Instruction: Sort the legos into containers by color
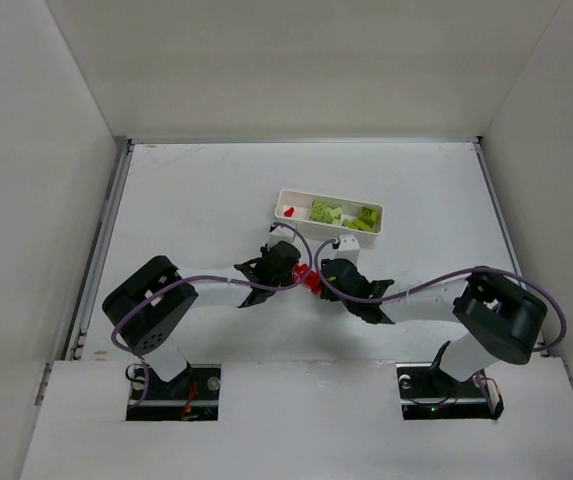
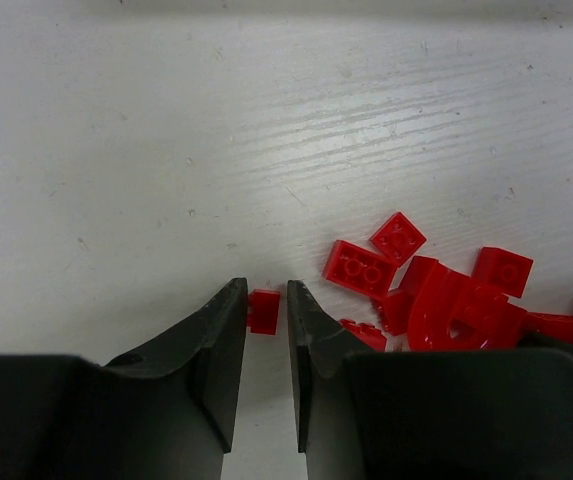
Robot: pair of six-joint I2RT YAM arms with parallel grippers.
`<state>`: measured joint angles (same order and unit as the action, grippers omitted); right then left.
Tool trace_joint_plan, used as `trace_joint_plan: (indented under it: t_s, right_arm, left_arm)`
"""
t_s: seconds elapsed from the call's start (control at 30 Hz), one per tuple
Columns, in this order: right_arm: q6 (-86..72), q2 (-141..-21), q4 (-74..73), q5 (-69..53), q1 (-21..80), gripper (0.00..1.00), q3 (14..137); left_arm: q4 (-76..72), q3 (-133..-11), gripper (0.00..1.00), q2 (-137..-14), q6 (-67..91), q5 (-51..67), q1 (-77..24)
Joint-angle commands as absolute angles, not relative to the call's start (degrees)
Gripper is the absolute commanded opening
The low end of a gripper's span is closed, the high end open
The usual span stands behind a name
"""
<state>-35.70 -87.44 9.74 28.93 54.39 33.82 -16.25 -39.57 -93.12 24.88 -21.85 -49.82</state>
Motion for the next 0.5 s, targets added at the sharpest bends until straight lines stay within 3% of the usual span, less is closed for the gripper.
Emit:
trace_joint_plan:
  t_s: [0.0, 0.17, 0.47]
  right_arm:
    - [-34.8, -88.9, 10.2, 28.9, 54.2, 0.42, 35.2]
    - [-34.7, -86.8, 9.8, 29.3, 54.2, 0.35, 34.8]
    - [-36.3, -76.9, 8.4, 27.9, 54.1, 0.33, 31.5]
  left_arm:
    - [-6.1, -38.8, 0.18, -95.4, 25.1, -19.4, -50.8]
    - [-5.6, -38.0, 0.12, -92.8, 25.1, -20.8, -49.9]
    - [-4.9, -38.7, 0.11, -87.8, 26.9, -19.7, -47.7]
